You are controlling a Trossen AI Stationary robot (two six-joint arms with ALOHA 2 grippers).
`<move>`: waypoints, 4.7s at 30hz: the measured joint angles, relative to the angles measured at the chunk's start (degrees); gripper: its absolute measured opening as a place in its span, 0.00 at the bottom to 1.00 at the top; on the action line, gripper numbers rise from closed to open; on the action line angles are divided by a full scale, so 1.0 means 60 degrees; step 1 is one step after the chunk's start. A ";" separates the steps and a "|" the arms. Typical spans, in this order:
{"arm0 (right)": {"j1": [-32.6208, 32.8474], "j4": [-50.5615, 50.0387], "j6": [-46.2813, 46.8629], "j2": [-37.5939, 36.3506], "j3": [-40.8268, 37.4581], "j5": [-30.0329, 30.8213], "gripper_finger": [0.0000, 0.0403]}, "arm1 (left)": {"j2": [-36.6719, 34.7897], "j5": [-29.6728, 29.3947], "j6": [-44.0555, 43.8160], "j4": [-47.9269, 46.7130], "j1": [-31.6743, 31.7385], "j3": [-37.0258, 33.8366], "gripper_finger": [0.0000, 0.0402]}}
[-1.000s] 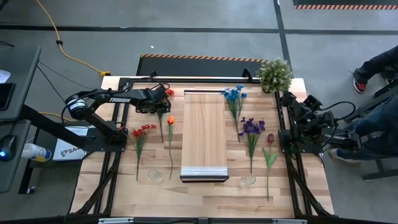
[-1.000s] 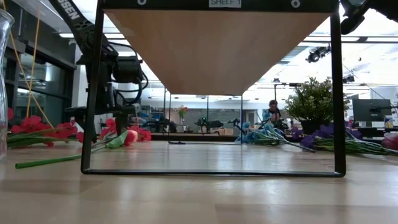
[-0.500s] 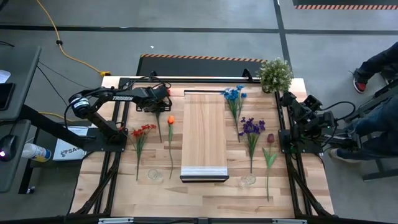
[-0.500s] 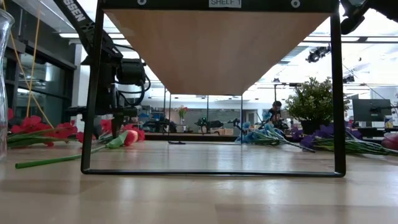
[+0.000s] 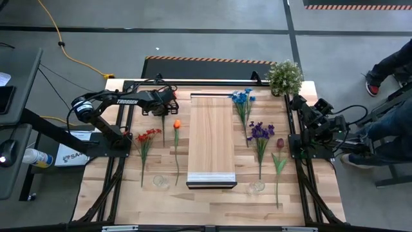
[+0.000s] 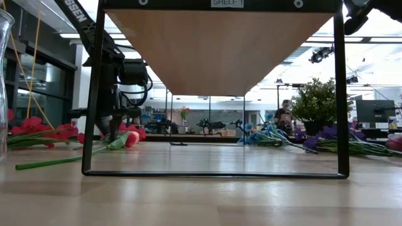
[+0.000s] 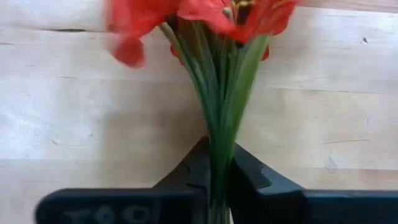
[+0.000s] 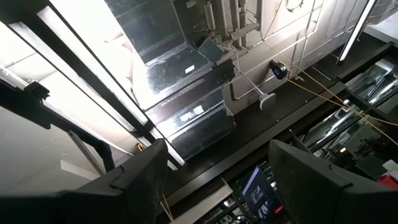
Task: Pick and place flowers into a vace then onto a shelf
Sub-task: Put the top orange flowers into the left transparent vase
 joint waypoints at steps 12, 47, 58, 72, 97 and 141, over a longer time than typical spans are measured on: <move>-0.0002 0.0001 0.0000 0.0000 0.0000 -0.0002 0.66 | -0.0004 0.0510 -0.0102 0.0521 -0.0011 0.0004 0.16; 0.0002 0.0004 0.0004 0.0000 0.0000 -0.0111 0.67 | -0.4086 -0.0071 0.0000 -0.0141 -0.0007 0.0015 0.10; 0.0000 0.0004 0.0004 0.0000 0.0000 -0.0111 0.67 | -0.5371 -0.0181 0.0416 -0.1248 -0.0011 0.1369 0.10; -0.0002 0.0004 0.0000 0.0000 0.0000 -0.0122 0.66 | -0.5431 -0.0589 0.1812 -0.2293 -0.0015 0.4120 0.10; -0.0002 0.0004 -0.0004 0.0000 0.0000 -0.0107 0.67 | -0.5770 0.0418 0.3309 -0.2475 -0.0022 0.5122 0.10; -0.0002 -0.0032 -0.0007 0.0000 0.0000 -0.0114 0.66 | -0.6695 0.5006 0.4772 -0.1617 -0.0022 0.5118 0.10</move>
